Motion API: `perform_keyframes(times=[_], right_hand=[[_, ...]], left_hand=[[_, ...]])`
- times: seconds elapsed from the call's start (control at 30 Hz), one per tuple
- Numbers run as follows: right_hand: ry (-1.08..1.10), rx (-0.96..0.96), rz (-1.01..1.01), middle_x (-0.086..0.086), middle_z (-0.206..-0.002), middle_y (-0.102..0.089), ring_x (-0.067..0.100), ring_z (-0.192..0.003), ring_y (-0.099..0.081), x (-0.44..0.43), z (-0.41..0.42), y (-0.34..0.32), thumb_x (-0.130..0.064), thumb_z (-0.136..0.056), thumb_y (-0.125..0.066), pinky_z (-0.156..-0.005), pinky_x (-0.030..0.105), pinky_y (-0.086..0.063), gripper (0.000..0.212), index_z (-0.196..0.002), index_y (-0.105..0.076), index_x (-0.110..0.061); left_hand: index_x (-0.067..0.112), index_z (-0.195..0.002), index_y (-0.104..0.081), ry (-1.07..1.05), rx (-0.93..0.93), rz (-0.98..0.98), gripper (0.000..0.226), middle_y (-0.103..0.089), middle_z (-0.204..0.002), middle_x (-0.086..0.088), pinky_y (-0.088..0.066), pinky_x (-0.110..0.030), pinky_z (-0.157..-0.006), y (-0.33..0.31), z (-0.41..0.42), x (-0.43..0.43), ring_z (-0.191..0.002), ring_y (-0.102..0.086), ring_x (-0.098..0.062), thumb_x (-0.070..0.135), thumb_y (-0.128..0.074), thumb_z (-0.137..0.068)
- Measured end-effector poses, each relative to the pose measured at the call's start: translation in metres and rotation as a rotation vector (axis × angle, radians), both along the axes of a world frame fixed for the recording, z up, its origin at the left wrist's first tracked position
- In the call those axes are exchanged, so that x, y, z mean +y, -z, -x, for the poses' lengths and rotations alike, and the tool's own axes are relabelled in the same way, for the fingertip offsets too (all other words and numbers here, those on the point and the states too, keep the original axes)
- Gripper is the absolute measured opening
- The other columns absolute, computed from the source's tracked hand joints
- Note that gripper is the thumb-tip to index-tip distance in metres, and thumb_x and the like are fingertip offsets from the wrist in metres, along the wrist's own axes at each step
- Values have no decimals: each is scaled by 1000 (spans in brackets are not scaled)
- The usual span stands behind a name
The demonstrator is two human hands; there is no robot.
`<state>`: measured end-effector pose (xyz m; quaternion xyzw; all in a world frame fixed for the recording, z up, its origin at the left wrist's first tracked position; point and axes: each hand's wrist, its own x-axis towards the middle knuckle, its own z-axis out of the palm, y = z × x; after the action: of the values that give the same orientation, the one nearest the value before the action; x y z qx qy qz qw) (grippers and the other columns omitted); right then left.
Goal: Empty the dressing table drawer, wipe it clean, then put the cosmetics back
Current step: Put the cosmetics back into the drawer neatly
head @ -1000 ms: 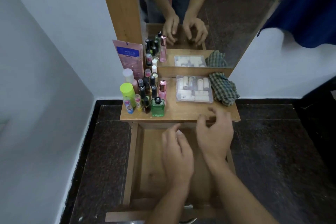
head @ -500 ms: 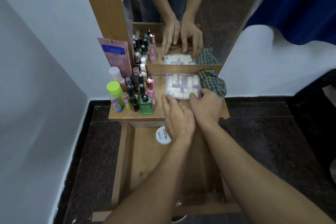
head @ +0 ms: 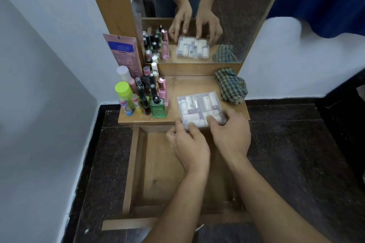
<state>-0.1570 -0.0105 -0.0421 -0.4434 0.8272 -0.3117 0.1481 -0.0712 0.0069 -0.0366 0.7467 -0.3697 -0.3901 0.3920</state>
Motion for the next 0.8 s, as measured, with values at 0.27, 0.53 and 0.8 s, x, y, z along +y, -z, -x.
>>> perform_keyframes(times=[0.27,0.53,0.8], right_hand=[[92,-318,23,-3,-107,-66,12,-91,-65,40,-14,-3,-38,-81,-79,-85,34,-55,34,-111,-70,-27],[153,-306,-168,-2,-113,-59,3,-82,-54,124,-27,3,-36,-82,-82,-77,26,-44,41,-120,-69,-28],[106,-127,-356,6,-118,-61,20,-99,-58,117,-22,20,-31,-87,-77,-77,27,-39,41,-124,-68,-17]], left_hand=[[26,-123,-68,-84,52,-38,30,-67,-113,-1,-56,-38,-85,2,-19,17,-94,-66,-15,27,-68,-93],[23,-122,-68,63,23,-157,29,-69,-112,5,-38,-8,-63,19,-47,81,-80,-56,5,22,-71,-93],[22,-112,-69,231,34,-316,19,-70,-102,8,-53,-29,-77,55,-51,67,-91,-64,-10,20,-70,-93]])
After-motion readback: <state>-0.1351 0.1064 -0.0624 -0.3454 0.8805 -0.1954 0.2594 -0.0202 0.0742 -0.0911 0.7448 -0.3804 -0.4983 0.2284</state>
